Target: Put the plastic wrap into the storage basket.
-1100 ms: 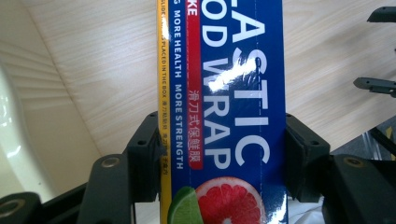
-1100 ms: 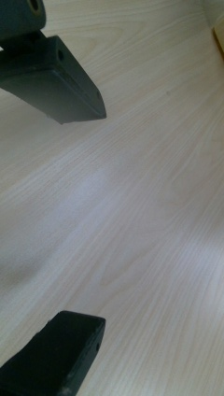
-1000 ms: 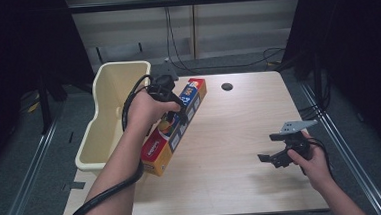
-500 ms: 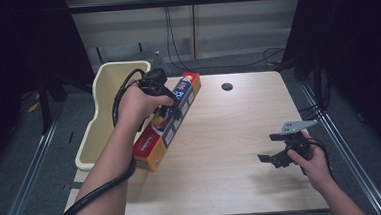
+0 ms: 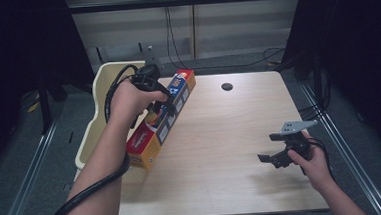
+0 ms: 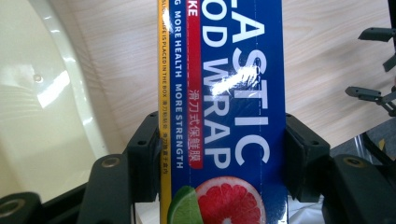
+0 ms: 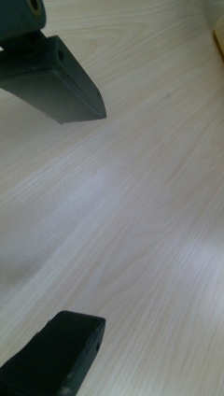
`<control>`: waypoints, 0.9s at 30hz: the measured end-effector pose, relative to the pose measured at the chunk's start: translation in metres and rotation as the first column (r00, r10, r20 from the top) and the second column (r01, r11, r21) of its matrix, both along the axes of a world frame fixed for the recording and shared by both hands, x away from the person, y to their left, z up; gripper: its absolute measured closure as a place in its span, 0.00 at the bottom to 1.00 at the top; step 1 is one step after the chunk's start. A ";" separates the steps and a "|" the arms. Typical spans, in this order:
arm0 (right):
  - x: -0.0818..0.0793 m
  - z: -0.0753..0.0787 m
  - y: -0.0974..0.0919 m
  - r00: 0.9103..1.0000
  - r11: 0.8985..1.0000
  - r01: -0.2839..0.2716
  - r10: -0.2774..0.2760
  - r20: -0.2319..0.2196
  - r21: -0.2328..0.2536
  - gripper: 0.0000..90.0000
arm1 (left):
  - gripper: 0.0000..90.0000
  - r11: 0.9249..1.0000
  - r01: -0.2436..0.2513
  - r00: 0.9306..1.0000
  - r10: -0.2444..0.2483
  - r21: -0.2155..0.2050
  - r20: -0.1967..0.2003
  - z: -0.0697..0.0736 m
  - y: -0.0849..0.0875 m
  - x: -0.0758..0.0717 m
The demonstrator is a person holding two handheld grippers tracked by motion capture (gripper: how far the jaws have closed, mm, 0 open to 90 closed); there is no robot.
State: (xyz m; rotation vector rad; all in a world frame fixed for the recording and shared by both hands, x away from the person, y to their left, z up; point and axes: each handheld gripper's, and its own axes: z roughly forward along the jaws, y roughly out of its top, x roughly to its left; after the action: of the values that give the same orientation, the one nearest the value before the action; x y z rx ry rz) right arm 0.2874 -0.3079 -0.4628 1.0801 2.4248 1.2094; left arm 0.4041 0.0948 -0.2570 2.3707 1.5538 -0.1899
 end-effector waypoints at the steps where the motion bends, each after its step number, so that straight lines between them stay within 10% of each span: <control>1: 0.000 0.000 0.000 1.000 1.000 -0.002 0.002 -0.004 0.002 0.02 | 0.46 1.000 -0.009 1.000 0.009 -0.005 0.000 0.001 0.002 0.000; 27: 0.000 -0.001 0.003 1.000 1.000 -0.005 0.005 -0.004 -0.005 0.02 | 0.46 0.998 -0.063 0.998 0.063 0.017 0.006 0.025 0.027 -0.001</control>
State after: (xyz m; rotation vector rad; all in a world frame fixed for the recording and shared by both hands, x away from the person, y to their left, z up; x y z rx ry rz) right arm 0.2877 -0.3049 -0.4634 1.0761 2.4334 1.2039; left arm 0.4035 0.1215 -0.2319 2.3291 1.6320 -0.1573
